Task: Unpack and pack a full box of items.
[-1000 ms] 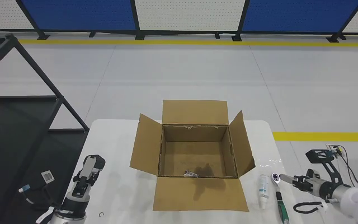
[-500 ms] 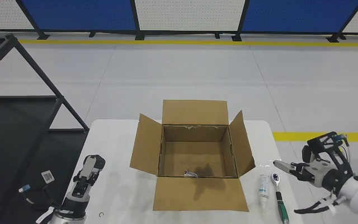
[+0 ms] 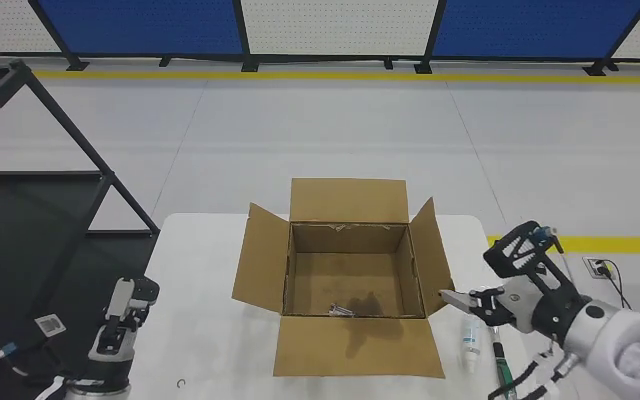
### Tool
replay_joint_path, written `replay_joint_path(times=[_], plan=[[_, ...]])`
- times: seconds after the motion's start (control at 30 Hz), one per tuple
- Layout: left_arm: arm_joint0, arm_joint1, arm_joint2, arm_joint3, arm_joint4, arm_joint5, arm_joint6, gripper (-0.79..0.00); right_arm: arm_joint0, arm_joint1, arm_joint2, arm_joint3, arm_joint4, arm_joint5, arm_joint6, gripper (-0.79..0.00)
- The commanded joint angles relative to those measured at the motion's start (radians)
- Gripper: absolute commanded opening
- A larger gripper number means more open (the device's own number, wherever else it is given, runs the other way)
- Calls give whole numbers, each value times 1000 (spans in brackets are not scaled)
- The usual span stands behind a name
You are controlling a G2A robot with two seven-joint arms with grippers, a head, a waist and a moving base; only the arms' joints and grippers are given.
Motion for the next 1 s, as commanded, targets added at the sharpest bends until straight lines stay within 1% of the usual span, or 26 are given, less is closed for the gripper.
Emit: replay_joint_path(times=[0.0, 0.07, 0.1, 0.7, 0.77, 0.87, 0.97], plan=[[3, 1, -18, 5, -16, -6, -10, 0, 73, -3, -100, 15, -33, 36, 7, 0], [3, 1, -18, 5, -16, -6, -10, 0, 151, -11, -207, 49, -92, 86, 17, 0], [3, 1, -18, 5, -16, -6, -10, 0, 165, -12, -227, 56, -104, 96, 20, 0], [3, 1, -18, 5, -16, -6, -10, 0, 165, -12, -227, 56, -104, 96, 20, 0], [3, 1, -18, 5, -16, -6, -10, 0, 170, -15, -236, 55, -93, 111, -14, 0], [3, 1, -18, 5, -16, -6, -10, 0, 241, -22, -293, 77, -100, 152, 15, 0], [3, 1, -18, 5, -16, -6, -10, 0, 372, -37, -398, 138, -148, 214, 83, 0]])
